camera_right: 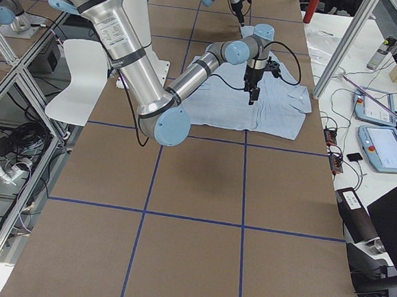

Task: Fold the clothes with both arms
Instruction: 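Open the right gripper at the shoulder edge while the left gripper reaches the other cuff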

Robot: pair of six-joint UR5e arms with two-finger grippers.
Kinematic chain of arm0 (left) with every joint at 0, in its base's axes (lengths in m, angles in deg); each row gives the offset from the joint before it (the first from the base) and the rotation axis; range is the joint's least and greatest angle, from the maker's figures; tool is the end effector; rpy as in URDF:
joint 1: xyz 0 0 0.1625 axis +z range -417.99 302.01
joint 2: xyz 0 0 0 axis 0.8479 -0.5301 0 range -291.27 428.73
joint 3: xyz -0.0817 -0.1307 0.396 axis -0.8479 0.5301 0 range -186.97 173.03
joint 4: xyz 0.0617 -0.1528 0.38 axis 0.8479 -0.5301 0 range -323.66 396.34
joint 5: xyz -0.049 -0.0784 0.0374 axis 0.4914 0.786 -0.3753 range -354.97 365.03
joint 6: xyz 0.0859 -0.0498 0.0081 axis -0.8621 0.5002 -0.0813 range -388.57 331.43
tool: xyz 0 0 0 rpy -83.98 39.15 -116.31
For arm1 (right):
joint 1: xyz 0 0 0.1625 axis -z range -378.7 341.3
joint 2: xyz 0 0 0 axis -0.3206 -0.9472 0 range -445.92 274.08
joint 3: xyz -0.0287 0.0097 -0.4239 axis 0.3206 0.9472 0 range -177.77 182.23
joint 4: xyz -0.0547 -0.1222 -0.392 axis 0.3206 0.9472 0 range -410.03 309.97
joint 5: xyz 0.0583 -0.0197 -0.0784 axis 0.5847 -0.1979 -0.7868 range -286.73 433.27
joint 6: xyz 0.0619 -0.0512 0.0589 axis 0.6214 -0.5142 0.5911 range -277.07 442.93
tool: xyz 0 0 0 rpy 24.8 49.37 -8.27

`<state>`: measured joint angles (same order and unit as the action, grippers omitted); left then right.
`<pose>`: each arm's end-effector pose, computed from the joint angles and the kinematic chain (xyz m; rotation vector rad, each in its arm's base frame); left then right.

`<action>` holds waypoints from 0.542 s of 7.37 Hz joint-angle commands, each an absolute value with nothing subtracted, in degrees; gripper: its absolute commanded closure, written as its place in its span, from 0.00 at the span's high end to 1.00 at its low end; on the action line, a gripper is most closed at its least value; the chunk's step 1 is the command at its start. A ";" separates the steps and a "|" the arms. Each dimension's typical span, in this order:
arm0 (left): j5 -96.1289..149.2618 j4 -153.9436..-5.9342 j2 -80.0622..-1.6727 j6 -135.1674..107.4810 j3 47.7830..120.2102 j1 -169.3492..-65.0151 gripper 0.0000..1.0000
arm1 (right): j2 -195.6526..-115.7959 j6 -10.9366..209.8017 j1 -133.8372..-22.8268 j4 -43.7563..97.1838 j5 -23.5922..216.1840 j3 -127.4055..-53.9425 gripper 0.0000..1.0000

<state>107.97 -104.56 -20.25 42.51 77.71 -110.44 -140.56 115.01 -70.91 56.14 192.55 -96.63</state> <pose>0.2297 -0.4811 0.6299 0.2802 0.7610 -0.4655 -0.3350 -0.5700 0.2654 0.1059 -0.6856 -0.2207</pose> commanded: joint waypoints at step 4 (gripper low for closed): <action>107.95 -104.46 -20.39 42.53 77.31 -109.49 0.58 | -140.67 115.80 -70.73 56.14 192.72 -98.31 1.00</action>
